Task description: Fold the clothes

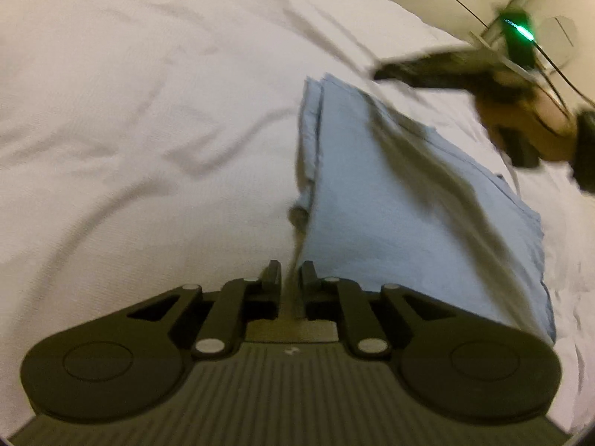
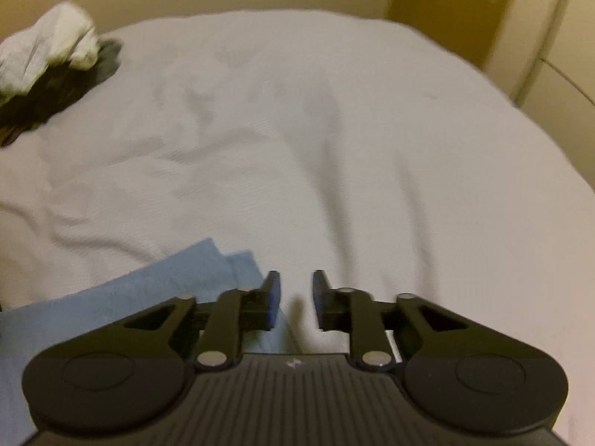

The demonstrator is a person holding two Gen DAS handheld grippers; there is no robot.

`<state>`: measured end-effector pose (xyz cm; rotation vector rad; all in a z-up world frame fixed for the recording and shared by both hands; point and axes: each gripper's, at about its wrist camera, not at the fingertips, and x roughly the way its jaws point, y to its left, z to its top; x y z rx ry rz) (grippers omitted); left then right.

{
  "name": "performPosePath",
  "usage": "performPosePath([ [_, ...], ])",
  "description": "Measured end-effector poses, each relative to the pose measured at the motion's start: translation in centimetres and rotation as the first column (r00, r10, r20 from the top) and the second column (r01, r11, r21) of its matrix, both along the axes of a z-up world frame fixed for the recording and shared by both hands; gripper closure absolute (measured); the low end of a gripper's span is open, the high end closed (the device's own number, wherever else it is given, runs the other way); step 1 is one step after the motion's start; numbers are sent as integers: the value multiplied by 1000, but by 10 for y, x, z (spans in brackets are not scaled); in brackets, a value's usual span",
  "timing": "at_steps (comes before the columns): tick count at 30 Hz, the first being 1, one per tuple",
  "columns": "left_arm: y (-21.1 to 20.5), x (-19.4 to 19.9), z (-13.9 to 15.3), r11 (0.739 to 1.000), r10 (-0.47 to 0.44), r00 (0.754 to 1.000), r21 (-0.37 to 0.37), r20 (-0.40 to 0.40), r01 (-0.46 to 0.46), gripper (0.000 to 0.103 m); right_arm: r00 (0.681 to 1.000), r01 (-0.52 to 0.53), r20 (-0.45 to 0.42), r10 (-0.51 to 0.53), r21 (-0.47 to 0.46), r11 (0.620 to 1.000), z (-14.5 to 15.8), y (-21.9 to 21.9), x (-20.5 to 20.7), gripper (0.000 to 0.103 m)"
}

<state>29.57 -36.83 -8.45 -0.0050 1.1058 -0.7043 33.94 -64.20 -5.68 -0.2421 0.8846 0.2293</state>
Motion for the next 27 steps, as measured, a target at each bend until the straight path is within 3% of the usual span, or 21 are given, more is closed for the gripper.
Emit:
performPosePath([
  [6, -25, 13, 25, 998, -50, 995, -22, 85, 52, 96, 975, 220, -39, -217, 111, 969, 10, -28, -95, 81],
  [12, -64, 11, -3, 981, -189, 979, 56, 81, 184, 96, 921, 369, -151, -358, 52, 928, -14, -53, -197, 81],
  [17, -73, 3, -24, 964, -228, 971, 153, 72, 215, 95, 841, 513, -190, -507, -20, 858, -28, -123, -271, 81],
  [21, -84, -1, -11, 953, -241, 966, 214, 99, 216, 95, 752, 638, -165, -639, -66, 767, -24, -180, -320, 81],
  [24, -94, -5, 3, 946, -255, 959, 238, 124, 221, 95, 712, 689, -136, -689, -52, 723, -9, -193, -346, 81],
  [27, -102, -17, 18, 930, -298, 944, 265, 143, 254, 92, 733, 672, -154, -662, 18, 740, -3, -162, -363, 79],
])
